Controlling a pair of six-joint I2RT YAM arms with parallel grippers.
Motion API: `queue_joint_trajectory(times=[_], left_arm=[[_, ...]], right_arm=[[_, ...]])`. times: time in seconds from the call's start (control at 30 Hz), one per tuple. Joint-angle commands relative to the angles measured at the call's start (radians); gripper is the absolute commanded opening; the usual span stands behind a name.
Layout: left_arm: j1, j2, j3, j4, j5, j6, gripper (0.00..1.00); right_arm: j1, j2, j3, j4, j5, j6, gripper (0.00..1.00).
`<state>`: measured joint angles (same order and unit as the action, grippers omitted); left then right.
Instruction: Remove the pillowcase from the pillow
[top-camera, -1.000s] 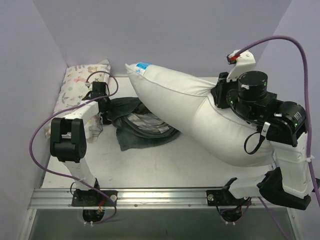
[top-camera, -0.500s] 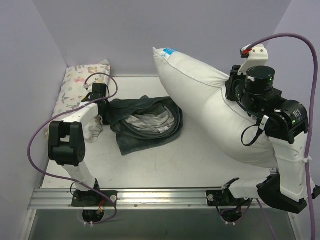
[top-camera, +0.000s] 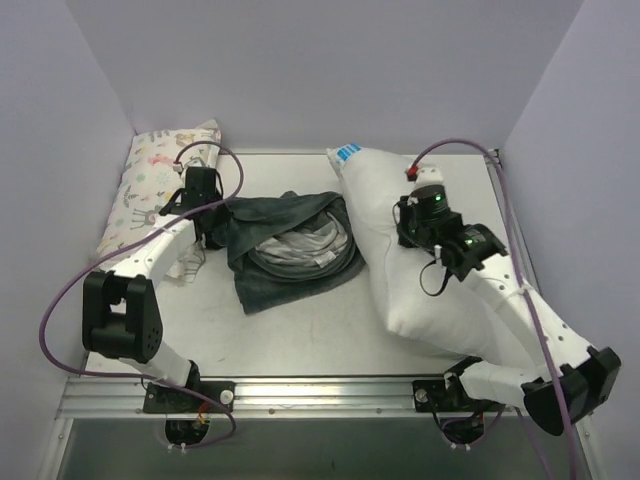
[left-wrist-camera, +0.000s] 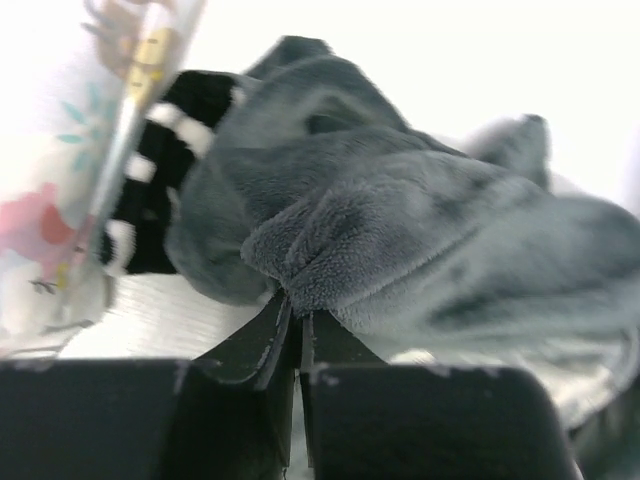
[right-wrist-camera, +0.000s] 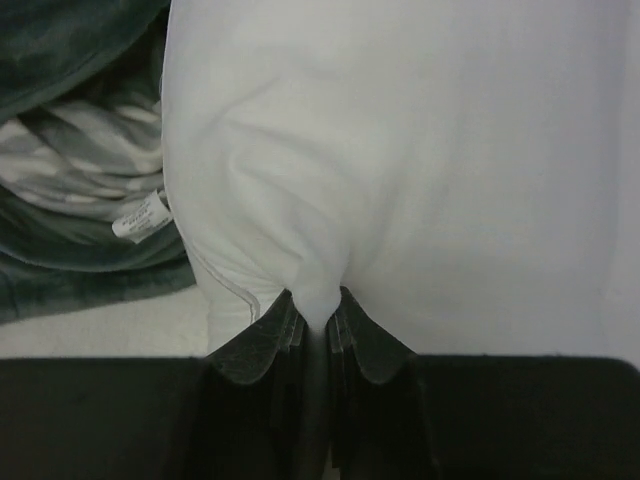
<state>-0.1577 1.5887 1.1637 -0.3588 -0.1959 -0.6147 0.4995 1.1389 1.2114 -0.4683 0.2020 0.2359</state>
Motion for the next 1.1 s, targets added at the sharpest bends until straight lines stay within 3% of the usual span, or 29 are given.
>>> queue_joint_trajectory(times=[0.0,0.17,0.27,0.3,0.33,0.4,0.43,0.5,0.63,0.8,1.07], left_arm=[[-0.060,-0.088,0.016,-0.005,0.058,0.033,0.11],[-0.115,-0.186,0.007,-0.035,0.082,0.059,0.27],[-0.143,-0.248,0.001,-0.057,0.090,0.067,0.45],[-0.155,-0.265,0.001,-0.069,0.090,0.078,0.57],[-0.160,-0.282,-0.001,-0.075,0.092,0.081,0.61],[-0.170,-0.332,-0.004,-0.078,0.127,0.095,0.69],[-0.175,-0.346,0.001,-0.092,0.136,0.108,0.73],[-0.192,-0.384,0.004,-0.100,0.166,0.118,0.75],[-0.253,-0.447,0.002,-0.101,0.176,0.142,0.76],[-0.361,-0.512,-0.021,-0.103,0.151,0.167,0.77],[-0.433,-0.627,-0.102,-0.121,0.138,0.202,0.77]], right_arm=[[0.019,0.077,-0.097,0.390,-0.151,0.106,0.00],[0.031,0.218,-0.078,0.461,-0.266,0.164,0.00],[0.033,0.304,0.063,0.410,-0.305,0.158,0.01],[0.034,0.344,0.097,0.387,-0.332,0.152,0.05],[0.037,0.357,0.123,0.355,-0.341,0.151,0.10],[0.047,0.363,0.155,0.330,-0.352,0.154,0.27],[0.051,0.348,0.148,0.323,-0.354,0.160,0.48],[0.053,0.300,0.119,0.318,-0.360,0.181,0.69],[0.051,0.211,0.099,0.260,-0.348,0.168,0.96],[0.028,0.047,0.024,0.189,-0.328,0.154,1.00],[0.020,-0.273,-0.206,0.143,-0.225,0.161,1.00]])
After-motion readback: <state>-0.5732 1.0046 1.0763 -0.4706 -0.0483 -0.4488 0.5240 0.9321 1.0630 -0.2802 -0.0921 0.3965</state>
